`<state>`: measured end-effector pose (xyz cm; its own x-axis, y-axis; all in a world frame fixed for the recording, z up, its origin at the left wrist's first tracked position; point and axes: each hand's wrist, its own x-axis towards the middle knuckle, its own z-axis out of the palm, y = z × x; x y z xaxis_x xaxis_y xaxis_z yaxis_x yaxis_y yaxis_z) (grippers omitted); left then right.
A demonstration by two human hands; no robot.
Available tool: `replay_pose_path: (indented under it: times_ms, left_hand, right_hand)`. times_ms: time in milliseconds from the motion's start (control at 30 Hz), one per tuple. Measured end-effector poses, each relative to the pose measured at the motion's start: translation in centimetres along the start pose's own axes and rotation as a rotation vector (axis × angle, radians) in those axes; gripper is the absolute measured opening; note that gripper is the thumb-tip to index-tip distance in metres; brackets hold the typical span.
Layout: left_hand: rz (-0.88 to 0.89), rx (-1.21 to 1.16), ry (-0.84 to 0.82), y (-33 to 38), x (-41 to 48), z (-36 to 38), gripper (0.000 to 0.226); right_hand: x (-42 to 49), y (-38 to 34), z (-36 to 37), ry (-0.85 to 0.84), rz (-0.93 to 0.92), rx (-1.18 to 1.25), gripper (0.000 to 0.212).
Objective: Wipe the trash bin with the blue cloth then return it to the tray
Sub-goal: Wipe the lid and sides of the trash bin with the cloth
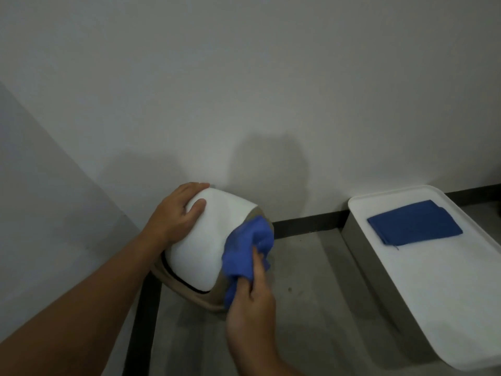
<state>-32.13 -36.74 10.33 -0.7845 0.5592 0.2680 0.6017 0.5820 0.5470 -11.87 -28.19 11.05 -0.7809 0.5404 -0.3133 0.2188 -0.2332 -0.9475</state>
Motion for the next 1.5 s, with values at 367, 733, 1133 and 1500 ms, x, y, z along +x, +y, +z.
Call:
replay_pose_path:
  times_ms: [367,733,1133,1500]
  left_hand:
    - [-0.318,0.014,-0.018,-0.2,-1.4,-1.3,0.045]
    - [-0.686,-0.335,-0.260,-0.9,0.0,-7.5,0.015]
    - [-0.668,-0.342,-0.329,-1.3,0.5,-7.9,0.016]
    - [-0.657,-0.208,-0.317,-2.0,0.6,-8.0,0.009]
  right_hand:
    - [5.2,-7.9,-1.7,-0.083,-0.348,-0.124,0.041]
    - [6.1,-0.5,8.3,-0.405,-0.871,-1.191,0.067]
    - [2.4,-0.5,0.9,-1.025,-0.383,-0.954,0.034]
    - [5.2,-5.7,6.8,-0.300,-0.694,-0.695,0.034]
